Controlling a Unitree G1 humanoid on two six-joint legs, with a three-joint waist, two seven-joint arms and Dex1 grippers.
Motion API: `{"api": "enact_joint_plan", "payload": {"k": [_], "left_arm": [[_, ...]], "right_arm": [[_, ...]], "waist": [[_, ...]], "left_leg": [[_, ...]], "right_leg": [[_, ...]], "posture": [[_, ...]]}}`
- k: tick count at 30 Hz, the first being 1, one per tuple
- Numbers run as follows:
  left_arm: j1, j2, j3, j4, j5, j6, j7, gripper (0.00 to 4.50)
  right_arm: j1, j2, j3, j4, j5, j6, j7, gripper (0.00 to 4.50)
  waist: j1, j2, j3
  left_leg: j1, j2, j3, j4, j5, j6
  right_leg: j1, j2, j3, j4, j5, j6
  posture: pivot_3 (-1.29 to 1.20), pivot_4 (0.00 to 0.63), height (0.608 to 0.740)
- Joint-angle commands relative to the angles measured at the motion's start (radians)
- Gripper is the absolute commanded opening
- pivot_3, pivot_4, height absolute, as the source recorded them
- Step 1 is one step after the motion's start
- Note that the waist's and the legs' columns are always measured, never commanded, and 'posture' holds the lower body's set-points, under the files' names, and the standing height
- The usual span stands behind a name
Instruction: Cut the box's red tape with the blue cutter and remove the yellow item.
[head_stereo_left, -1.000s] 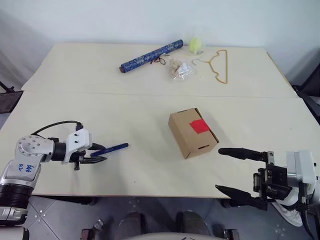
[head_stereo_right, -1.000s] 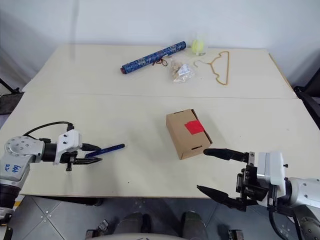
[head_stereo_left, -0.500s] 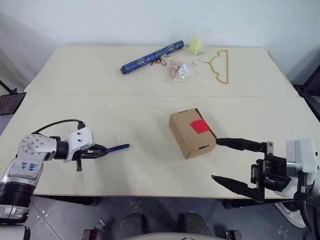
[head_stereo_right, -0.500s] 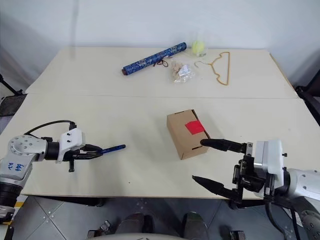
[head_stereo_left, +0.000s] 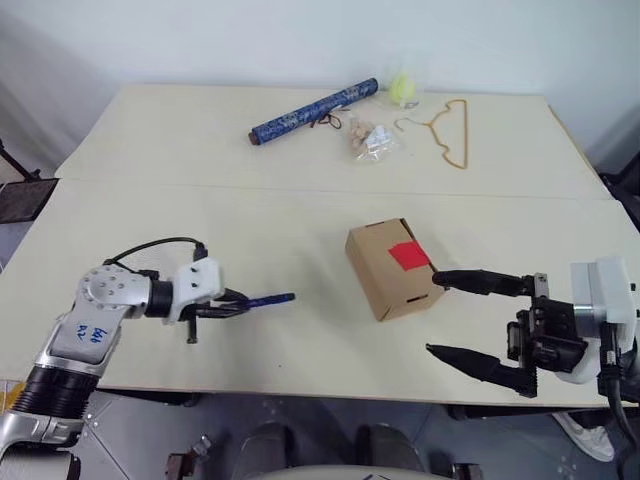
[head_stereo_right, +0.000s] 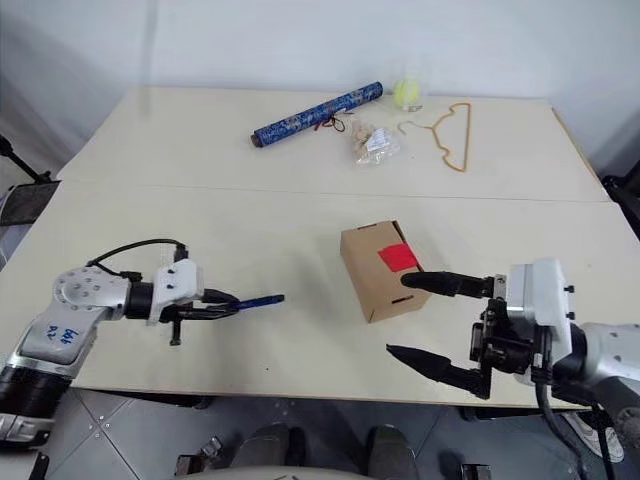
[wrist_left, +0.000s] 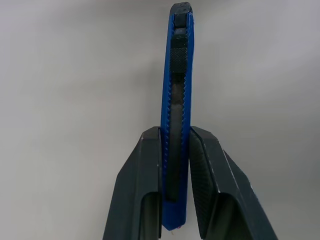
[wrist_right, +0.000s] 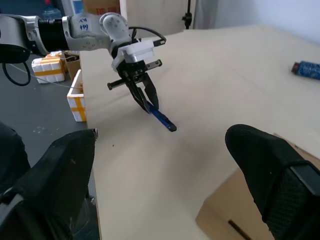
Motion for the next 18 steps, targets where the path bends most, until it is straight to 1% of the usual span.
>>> {"api": "enact_joint_plan", "payload": {"k": [1, 3, 5, 7, 9, 13, 16, 18], "left_arm": [[-0.05, -0.032, -0.106, -0.15, 0.013, 0.085, -0.02, 0.42], [-0.078, -0.058, -0.171, -0.191, 0.041, 0.16, -0.008, 0.42], [-0.105, -0.108, -0.248, -0.223, 0.082, 0.242, 0.029, 0.42], [-0.12, -0.158, -0.305, -0.252, 0.108, 0.316, 0.066, 0.42], [-0.125, -0.204, -0.345, -0.27, 0.133, 0.388, 0.11, 0.42], [-0.129, -0.248, -0.401, -0.284, 0.191, 0.472, 0.182, 0.42], [-0.15, -0.289, -0.415, -0.293, 0.195, 0.533, 0.217, 0.43], [-0.159, -0.301, -0.431, -0.302, 0.203, 0.557, 0.231, 0.43]], "right_arm": [[0.043, -0.037, -0.083, -0.026, 0.03, 0.034, 0.032, 4.5], [0.078, -0.056, -0.11, -0.014, -0.005, 0.037, 0.071, 4.5], [0.114, -0.065, -0.122, 0.0, -0.041, 0.047, 0.086, 4.5], [0.13, -0.064, -0.127, 0.003, -0.045, 0.056, 0.086, 4.5], [0.129, -0.067, -0.117, 0.003, -0.047, 0.073, 0.072, 4.5], [0.139, -0.087, -0.094, -0.011, -0.087, 0.096, 0.07, 4.5], [0.143, -0.117, -0.048, -0.005, -0.167, 0.102, 0.067, 3.93], [0.147, -0.122, -0.019, -0.011, -0.211, 0.094, 0.066, 3.19]], "waist": [[0.001, 0.0, 0.0], [0.001, 0.0, 0.0], [0.001, -0.001, 0.0], [0.001, -0.001, 0.001], [0.0, -0.002, 0.001], [0.001, -0.001, 0.001], [0.007, -0.001, 0.001], [0.01, -0.001, 0.001]], "left_leg": [[0.0, -0.001, 0.0, 0.0, 0.0, 0.0], [-0.001, -0.001, 0.001, 0.001, -0.001, 0.002], [-0.001, -0.002, 0.002, 0.001, -0.001, 0.002], [-0.002, -0.001, 0.002, 0.002, -0.001, 0.003], [-0.002, -0.001, 0.003, 0.003, -0.001, 0.003], [-0.002, -0.001, 0.003, 0.003, -0.001, 0.003], [-0.002, -0.002, 0.001, 0.005, -0.001, 0.005], [-0.002, -0.003, 0.001, 0.005, -0.001, 0.006]], "right_leg": [[0.0, 0.0, 0.0, 0.0, 0.0, 0.001], [0.001, 0.0, 0.001, -0.001, 0.002, 0.004], [0.002, 0.001, 0.001, -0.007, 0.003, 0.006], [0.002, 0.001, 0.002, -0.009, 0.004, 0.007], [0.002, 0.002, 0.002, -0.009, 0.004, 0.007], [0.002, 0.001, 0.002, -0.009, 0.004, 0.007], [0.004, 0.0, 0.003, -0.01, 0.004, 0.007], [0.006, -0.001, 0.003, -0.011, 0.004, 0.007]], "posture": [[0.0, 0.15, 0.74], [0.0, 0.15, 0.74], [0.0, 0.15, 0.74], [0.0, 0.15, 0.74], [0.0, 0.15, 0.74], [0.0, 0.15, 0.74], [0.0, 0.15, 0.74], [0.0, 0.15, 0.74]]}}
